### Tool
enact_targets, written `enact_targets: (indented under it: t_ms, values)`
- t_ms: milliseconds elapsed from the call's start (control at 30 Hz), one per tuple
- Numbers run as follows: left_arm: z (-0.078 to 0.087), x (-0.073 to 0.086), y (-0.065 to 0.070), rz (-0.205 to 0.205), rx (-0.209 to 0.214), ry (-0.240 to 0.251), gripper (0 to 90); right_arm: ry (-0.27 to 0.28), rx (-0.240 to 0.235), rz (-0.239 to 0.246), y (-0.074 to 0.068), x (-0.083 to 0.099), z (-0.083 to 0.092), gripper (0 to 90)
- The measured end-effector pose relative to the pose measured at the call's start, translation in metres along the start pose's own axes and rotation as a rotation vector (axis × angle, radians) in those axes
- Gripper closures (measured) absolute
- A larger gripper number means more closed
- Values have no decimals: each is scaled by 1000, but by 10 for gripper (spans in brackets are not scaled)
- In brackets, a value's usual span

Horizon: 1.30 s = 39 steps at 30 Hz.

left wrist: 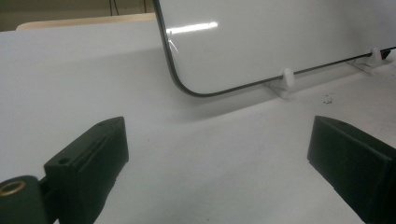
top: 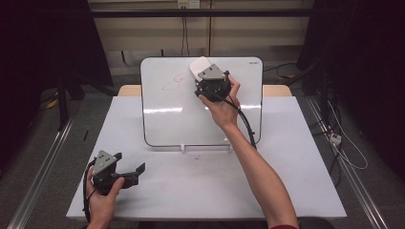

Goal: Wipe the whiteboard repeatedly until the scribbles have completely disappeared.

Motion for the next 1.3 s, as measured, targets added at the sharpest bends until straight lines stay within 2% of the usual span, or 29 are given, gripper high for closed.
enact_targets:
  t_ms: [67, 133, 200, 267, 367, 533, 700, 867, 933, 1067, 1167, 1300]
  values:
    - [-1, 1, 0, 0, -2, -5, 52, -4, 26, 12, -2, 0, 0, 315]
    - [-1, 0, 1, -4, -1, -4, 52, -6, 25, 6, -4, -1, -1, 315]
    - [-1, 1, 1, -7, -1, -6, 52, -10, 13, 20, -10, -1, -1, 315]
    - [-2, 1, 1, -6, -4, -9, 52, -16, -16, 69, -23, -2, 0, 315]
    - [-2, 0, 2, -31, -14, -8, 52, -16, -49, 113, -45, -4, -1, 316]
    - [-1, 1, 2, -27, -12, -8, 52, -1, -102, 190, -84, -8, -1, 316]
    - [0, 0, 3, -38, -12, 2, 52, 11, -144, 232, -118, -11, 1, 315]
    - [-1, 1, 3, -32, -9, -6, 52, 17, -169, 285, -143, -13, 2, 315]
    - [-1, 0, 3, -32, -11, -2, 52, 21, -164, 291, -147, -14, 2, 315]
    - [-1, 0, 3, -37, -9, -5, 52, 13, -171, 284, -146, -16, 0, 314]
    - [-2, 1, 3, -34, -8, -8, 52, 12, -164, 282, -141, -20, -1, 315]
    - [0, 0, 2, -39, -10, -6, 52, 8, -148, 254, -133, -26, -6, 315]
Point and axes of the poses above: each handheld gripper's, and its own axes: z roughly backward along the jaws, x roughly out of its underside, y roughly to its right, the point moved 10 cm from there along -z, roughly forward along the jaws, and after that the axes turned 13 degrees about z, right-handed, at the moved point
